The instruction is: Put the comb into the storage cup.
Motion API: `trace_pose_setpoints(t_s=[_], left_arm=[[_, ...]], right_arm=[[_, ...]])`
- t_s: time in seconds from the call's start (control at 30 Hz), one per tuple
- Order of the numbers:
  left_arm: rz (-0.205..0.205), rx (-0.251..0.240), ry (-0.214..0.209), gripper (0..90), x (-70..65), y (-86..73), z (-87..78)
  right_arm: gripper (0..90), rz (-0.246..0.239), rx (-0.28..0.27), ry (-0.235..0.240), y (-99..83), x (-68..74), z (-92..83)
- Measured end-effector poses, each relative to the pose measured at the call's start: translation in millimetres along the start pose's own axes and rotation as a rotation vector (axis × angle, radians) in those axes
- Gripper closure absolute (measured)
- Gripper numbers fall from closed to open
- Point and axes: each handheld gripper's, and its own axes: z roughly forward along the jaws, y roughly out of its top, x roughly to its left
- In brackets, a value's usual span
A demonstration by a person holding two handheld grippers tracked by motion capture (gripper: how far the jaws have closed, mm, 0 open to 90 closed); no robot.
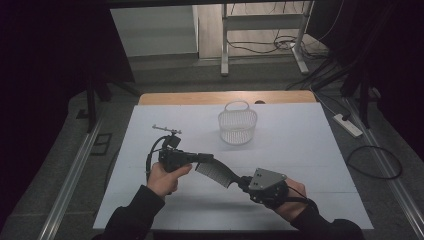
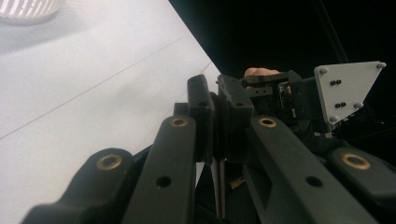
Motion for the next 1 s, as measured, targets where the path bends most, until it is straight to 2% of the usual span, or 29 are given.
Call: trace_pose_setpoints(t_s=[0.13, 0.47, 0.6, 0.7, 0.73, 0.8, 1.0], left_arm=[[0.008, -0.008, -0.002, 84.4, -2.1, 0.2, 0.0], [0.023, -0.030, 0.017, 84.4, -3.7, 2.0, -3.2], [0.046, -0.028, 0.049, 84.3, -6.5, 3.9, -4.1], [0.051, -0.033, 0.049, 84.3, -7.2, 4.6, -5.0], [0.060, -0.035, 0.056, 84.3, -8.4, 5.5, -6.5], [0.069, -0.040, 0.066, 84.3, -10.3, 6.5, -7.6], [0.090, -0.045, 0.088, 84.3, -12.9, 9.4, -8.7]], right_arm=[[70.2, 0.003, -0.001, 0.001, -0.3, -0.3, 0.9], [51.6, 0.044, -0.017, -0.006, -1.0, -5.1, 0.3], [42.1, 0.067, -0.014, 0.001, -1.6, -8.3, -1.2], [38.5, 0.090, -0.002, 0.009, -2.2, -10.4, -1.5], [33.7, 0.130, 0.011, 0.017, -2.7, -13.4, -1.4], [30.9, 0.161, 0.018, 0.035, -3.1, -16.5, -1.1], [23.3, 0.218, 0.034, 0.066, -3.9, -21.1, -1.3]])
